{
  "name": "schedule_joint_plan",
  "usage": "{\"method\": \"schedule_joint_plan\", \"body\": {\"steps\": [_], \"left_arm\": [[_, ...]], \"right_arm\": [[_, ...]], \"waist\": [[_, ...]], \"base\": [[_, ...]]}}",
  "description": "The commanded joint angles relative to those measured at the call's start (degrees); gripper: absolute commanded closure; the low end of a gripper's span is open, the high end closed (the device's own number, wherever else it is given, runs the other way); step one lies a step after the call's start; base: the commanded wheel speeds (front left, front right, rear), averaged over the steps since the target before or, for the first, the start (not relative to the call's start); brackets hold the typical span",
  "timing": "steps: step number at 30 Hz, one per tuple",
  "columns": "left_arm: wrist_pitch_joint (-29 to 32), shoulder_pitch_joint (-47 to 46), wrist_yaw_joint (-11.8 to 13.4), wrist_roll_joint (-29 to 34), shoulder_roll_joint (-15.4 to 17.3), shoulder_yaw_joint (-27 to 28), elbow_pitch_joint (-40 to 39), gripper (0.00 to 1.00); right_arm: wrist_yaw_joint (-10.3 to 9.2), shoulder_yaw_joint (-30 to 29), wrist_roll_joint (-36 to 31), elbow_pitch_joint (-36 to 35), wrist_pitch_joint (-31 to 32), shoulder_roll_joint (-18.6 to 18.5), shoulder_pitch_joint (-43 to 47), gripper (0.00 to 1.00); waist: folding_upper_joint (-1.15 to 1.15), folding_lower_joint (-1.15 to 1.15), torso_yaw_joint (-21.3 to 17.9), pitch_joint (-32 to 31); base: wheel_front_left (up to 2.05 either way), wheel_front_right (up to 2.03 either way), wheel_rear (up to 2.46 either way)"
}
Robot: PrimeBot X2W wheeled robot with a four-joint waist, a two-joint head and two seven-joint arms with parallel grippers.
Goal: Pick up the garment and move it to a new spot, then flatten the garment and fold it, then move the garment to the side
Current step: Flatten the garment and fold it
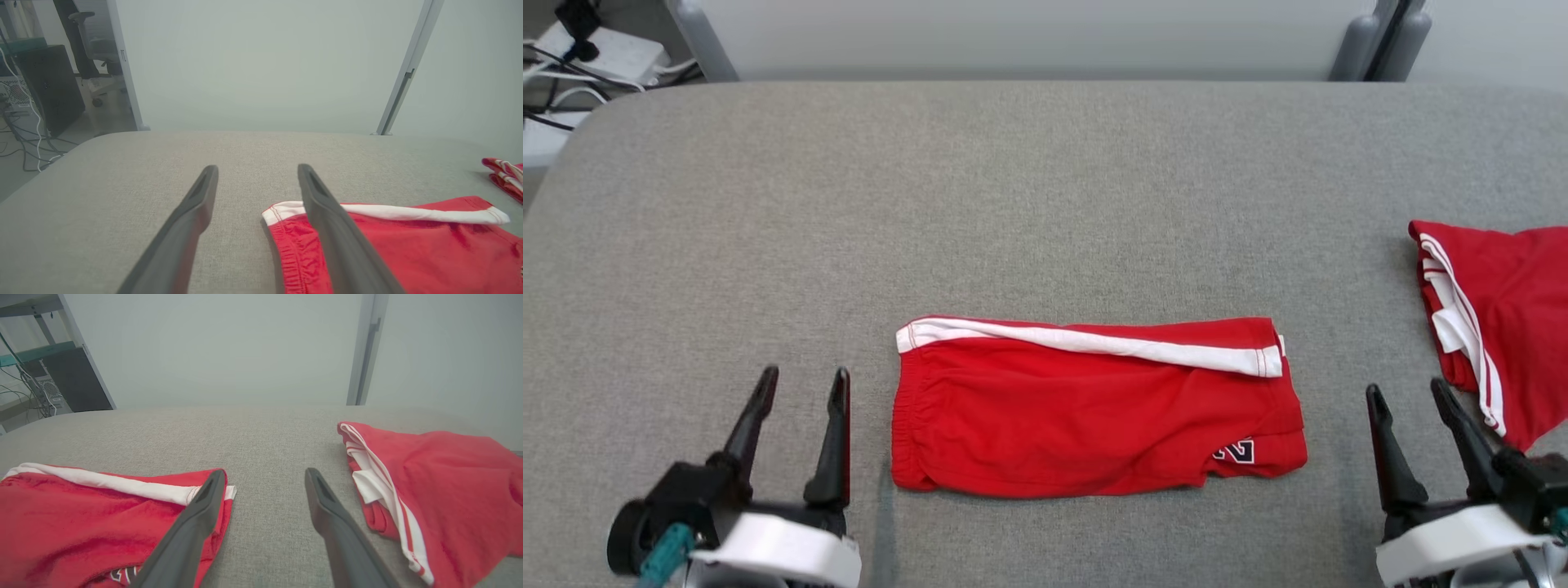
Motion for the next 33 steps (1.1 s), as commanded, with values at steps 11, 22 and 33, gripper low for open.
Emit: {"method": "schedule_joint_plan", "body": {"steps": [11, 22, 33], "left_arm": [[-0.74, 4.16, -0.16, 1.46, -0.6, 2.44, -1.17, 0.0], [-0.55, 3.36, -0.82, 1.71, -1.11, 2.55, 0.17, 0.0], [-0.54, -0.14, -2.72, 2.06, -3.17, 0.68, 2.4, 0.0]], "right_arm": [[-0.01, -1.95, -3.32, -2.57, -1.25, 2.84, 5.14, 0.0], [-0.01, -1.62, -2.22, -0.63, -1.05, 2.33, 4.09, 0.0], [-0.01, 3.61, 4.9, 11.56, 5.83, 0.2, -4.77, 0.0]], "waist": [[0.0, 0.0, 0.84, -3.82], [0.0, 0.0, 2.3, -4.13], [0.0, 0.0, 6.91, -2.75]], "base": [[0.0, 0.0, 0.0], [0.0, 0.0, 0.0], [0.0, 0.0, 0.0]]}}
